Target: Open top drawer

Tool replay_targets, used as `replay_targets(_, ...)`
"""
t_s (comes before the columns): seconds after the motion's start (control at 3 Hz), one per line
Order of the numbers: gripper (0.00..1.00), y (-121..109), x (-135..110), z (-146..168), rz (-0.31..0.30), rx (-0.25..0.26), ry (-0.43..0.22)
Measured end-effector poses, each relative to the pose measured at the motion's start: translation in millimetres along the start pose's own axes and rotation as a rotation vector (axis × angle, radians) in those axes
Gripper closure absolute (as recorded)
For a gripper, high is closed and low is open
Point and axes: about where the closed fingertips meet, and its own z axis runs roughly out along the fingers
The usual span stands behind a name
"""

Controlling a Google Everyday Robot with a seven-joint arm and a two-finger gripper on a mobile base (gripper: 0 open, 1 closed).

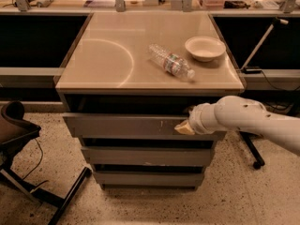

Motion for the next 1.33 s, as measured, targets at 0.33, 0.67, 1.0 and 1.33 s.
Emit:
replay_targets(0.33, 0.89, -2, -5, -7, 0.000, 0.000, 0.000)
replay_targets(0.67, 1.00, -5, -10, -14, 0.000, 0.000, 0.000)
replay_targets(1.0, 1.00, -6, -11, -16, 0.000, 0.000, 0.000)
replay_targets(1.33, 1.00, 1, -7, -20, 0.002, 0.007, -0.005)
